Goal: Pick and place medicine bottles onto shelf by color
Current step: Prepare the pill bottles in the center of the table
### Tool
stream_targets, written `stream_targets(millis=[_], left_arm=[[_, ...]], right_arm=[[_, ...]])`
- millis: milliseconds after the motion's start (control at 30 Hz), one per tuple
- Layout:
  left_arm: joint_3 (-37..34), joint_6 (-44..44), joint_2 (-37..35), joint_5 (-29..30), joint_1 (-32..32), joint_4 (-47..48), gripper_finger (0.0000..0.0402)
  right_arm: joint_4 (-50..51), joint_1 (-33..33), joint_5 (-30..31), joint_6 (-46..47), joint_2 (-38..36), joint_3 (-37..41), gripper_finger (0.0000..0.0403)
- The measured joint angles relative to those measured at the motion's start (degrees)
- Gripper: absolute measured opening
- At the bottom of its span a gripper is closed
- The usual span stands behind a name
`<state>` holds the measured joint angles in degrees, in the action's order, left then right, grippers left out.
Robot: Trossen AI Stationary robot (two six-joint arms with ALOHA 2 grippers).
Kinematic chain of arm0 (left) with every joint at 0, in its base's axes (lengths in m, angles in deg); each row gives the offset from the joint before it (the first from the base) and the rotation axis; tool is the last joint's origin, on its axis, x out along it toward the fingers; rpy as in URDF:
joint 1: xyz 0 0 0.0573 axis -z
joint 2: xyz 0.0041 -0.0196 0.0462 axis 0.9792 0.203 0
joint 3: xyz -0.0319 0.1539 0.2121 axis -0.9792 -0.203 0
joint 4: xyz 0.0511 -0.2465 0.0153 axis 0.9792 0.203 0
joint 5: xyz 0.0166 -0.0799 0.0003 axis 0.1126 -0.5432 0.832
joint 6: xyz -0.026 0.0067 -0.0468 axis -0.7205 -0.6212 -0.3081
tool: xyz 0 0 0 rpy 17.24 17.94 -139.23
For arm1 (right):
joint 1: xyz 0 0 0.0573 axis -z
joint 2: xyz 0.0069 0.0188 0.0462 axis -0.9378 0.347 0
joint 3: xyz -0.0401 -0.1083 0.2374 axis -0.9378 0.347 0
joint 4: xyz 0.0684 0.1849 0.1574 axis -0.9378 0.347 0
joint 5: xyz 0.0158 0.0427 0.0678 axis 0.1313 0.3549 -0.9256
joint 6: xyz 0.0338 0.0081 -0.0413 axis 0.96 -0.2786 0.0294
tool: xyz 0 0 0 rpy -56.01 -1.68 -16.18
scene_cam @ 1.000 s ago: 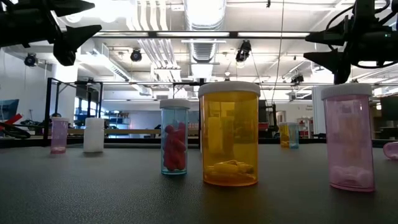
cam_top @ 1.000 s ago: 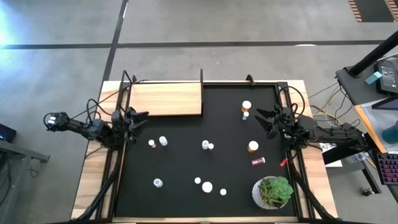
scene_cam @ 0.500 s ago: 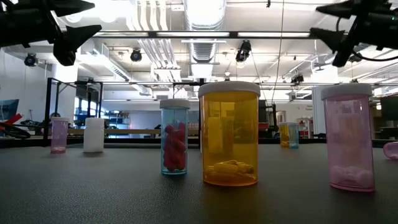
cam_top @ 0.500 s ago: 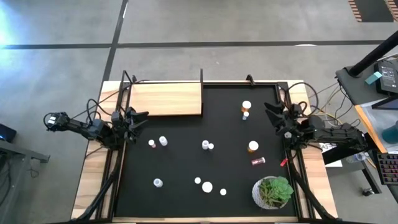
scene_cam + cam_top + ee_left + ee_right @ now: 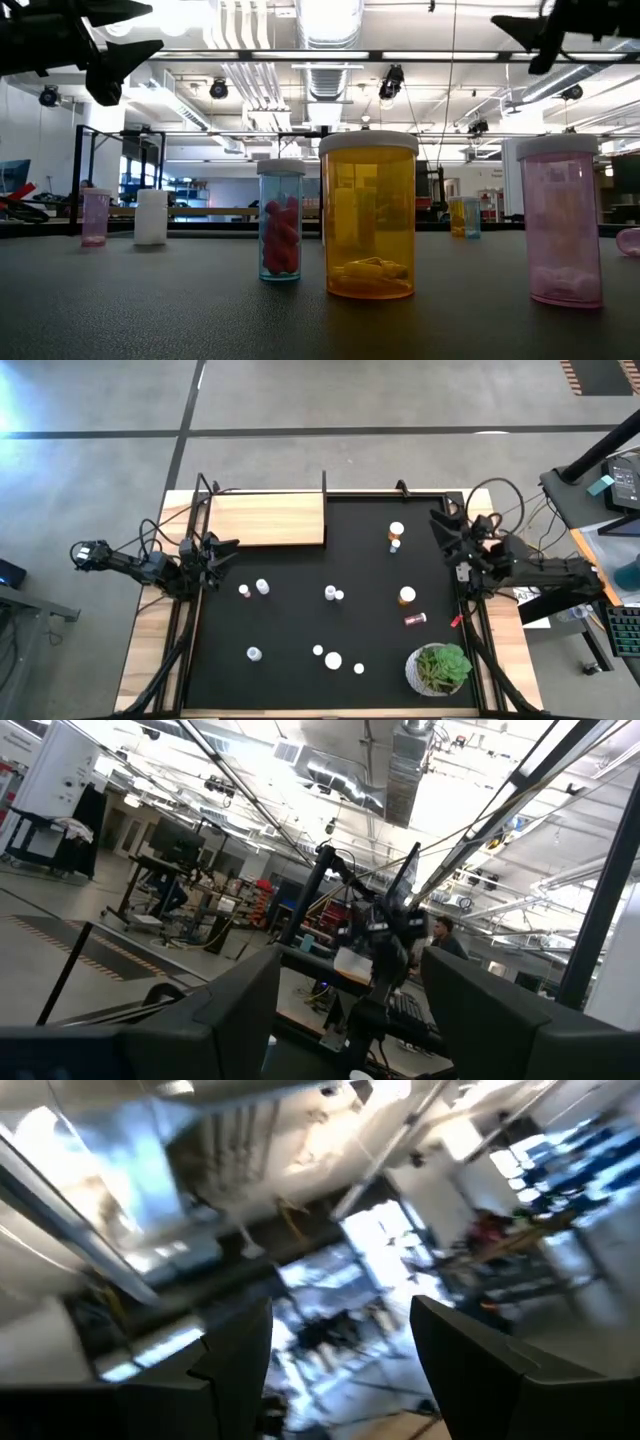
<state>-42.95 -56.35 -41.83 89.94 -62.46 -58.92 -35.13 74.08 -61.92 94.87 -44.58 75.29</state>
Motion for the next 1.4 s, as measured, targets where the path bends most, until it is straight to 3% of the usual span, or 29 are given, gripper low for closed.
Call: stream_targets(millis=[133,233,400,500,600,700,1000,1133,1400], left_arm=[[0.0,0.02,0.0,0.02,-0.01,-0.01,0.0228],[0.0,0.0,0.0,0.0,-0.01,0.01,0.0228],[0.0,0.02,0.0,0.02,-0.01,0.01,0.0228],[0.0,0.01,0.0,0.0,0.01,-0.01,0.0228],[0.0,0.02,0.0,0.01,0.01,0.01,0.0228],[0.0,0.01,0.0,0.01,0.0,0.0,0.0228],[0.0,0.02,0.0,0.02,0.01,0.01,0.0228],[0.0,0.01,0.0,0.02,-0.01,-0.01,0.0228],[0.0,0.02,0.0,0.0,0.01,0.01,0.0228]], right_arm=[[13.28,0.02,7.95,-1.01,6.18,-10.62,0.0228],[26.6,0.05,14.27,5.86,11.0,-18.82,0.0228],[48.5,1.66,21.45,27.23,20.59,-29.82,0.0228],[61.39,4.63,22.24,41.71,26.17,-35.85,0.0228],[73.51,8.74,17.79,51.03,31.38,-41.82,0.0228],[84.5,13.79,9.52,55.86,36.43,-47.57,0.0228],[102.46,26.74,-8.7,58.68,49.26,-61.75,0.0228],[106.32,28.66,-13.02,60.23,54.25,-64.51,0.0228],[103.6,28.68,-18.08,60.2,62.58,-64.86,0.0228]])
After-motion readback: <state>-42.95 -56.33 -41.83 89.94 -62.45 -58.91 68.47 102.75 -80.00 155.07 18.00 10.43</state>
